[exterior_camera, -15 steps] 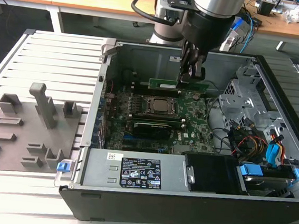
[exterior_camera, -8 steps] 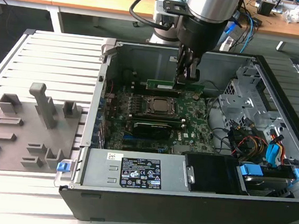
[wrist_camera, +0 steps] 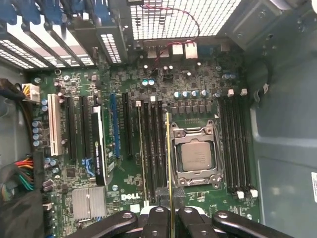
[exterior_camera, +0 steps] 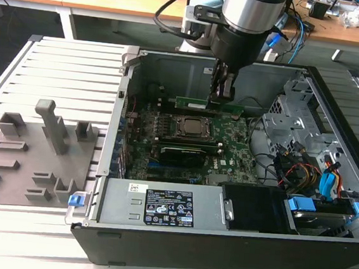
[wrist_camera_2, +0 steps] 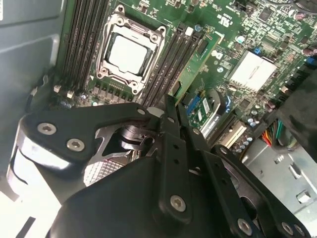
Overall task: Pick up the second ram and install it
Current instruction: 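Insert the second ram into the second slot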
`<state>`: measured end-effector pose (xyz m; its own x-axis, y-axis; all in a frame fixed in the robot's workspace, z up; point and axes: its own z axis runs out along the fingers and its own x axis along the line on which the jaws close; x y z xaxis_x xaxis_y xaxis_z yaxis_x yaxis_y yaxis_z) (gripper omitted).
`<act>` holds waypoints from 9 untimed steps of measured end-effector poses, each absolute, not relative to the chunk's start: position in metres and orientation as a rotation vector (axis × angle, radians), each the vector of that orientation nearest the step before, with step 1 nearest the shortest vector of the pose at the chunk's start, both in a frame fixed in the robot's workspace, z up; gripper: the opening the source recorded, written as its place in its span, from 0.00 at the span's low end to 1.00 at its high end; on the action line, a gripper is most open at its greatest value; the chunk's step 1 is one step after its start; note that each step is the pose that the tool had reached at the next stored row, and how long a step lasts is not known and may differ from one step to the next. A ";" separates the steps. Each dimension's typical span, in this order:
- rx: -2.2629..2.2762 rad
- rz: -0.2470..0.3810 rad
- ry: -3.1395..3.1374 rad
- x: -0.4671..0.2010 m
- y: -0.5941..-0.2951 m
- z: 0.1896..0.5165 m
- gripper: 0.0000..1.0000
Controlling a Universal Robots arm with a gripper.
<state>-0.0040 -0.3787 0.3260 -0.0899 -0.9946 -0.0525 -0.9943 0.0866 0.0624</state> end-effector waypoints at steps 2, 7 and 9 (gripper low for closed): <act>2.117 -0.128 -2.313 -0.004 -0.377 0.324 0.14; 2.117 -0.128 -2.313 -0.004 -0.363 0.319 0.14; 2.117 -0.128 -2.313 -0.004 -0.356 0.317 0.14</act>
